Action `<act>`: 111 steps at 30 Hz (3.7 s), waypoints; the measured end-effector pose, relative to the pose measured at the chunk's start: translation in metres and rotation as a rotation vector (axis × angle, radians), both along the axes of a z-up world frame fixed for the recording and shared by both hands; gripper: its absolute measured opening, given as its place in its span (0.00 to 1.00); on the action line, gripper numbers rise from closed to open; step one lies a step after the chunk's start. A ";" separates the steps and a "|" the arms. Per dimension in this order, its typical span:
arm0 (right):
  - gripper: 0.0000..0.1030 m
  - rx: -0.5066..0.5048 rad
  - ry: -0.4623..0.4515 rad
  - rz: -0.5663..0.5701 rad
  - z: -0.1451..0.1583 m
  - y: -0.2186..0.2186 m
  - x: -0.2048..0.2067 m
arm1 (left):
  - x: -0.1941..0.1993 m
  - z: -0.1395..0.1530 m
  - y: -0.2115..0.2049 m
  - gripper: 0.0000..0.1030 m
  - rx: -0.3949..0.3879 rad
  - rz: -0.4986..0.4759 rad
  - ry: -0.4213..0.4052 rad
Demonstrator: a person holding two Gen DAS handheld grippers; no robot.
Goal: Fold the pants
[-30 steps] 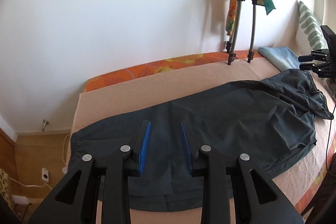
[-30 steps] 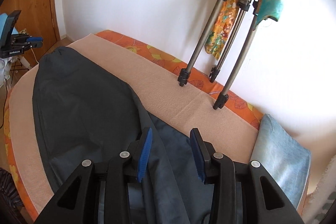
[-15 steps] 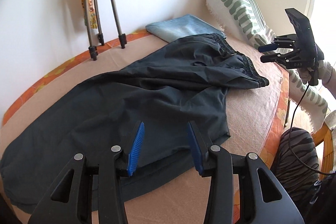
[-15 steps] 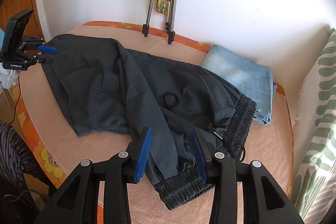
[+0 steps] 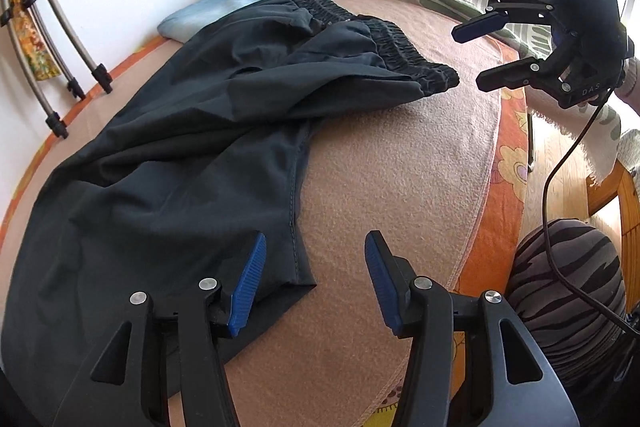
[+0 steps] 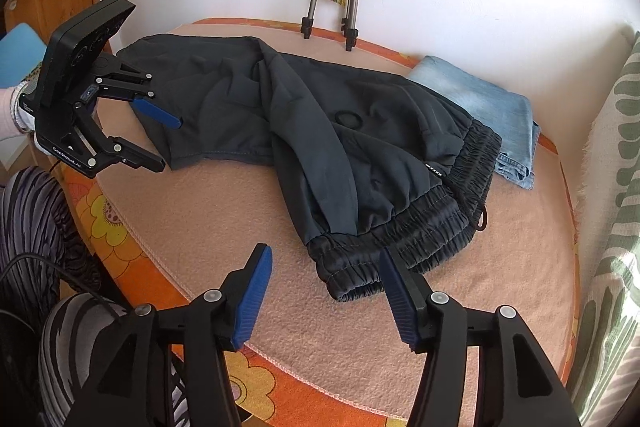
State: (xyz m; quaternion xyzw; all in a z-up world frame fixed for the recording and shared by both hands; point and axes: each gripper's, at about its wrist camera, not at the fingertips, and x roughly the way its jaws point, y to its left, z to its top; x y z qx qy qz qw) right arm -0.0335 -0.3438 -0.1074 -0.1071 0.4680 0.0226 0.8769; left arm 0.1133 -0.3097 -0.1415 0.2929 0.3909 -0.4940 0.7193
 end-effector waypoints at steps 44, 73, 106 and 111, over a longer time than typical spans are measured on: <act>0.11 -0.172 -0.143 0.087 0.008 -0.022 0.034 | 0.027 -0.014 -0.001 0.45 0.060 -0.053 0.068; 0.62 0.037 -0.145 -0.350 0.024 -0.180 0.174 | 0.019 -0.022 0.016 0.45 0.030 -0.078 0.002; 0.41 0.780 -0.249 -0.938 -0.060 -0.182 0.081 | 0.017 -0.004 0.025 0.06 -0.089 -0.109 -0.076; 0.22 0.695 -0.303 -0.893 -0.029 -0.171 0.079 | 0.011 0.006 0.035 0.05 -0.118 -0.115 -0.071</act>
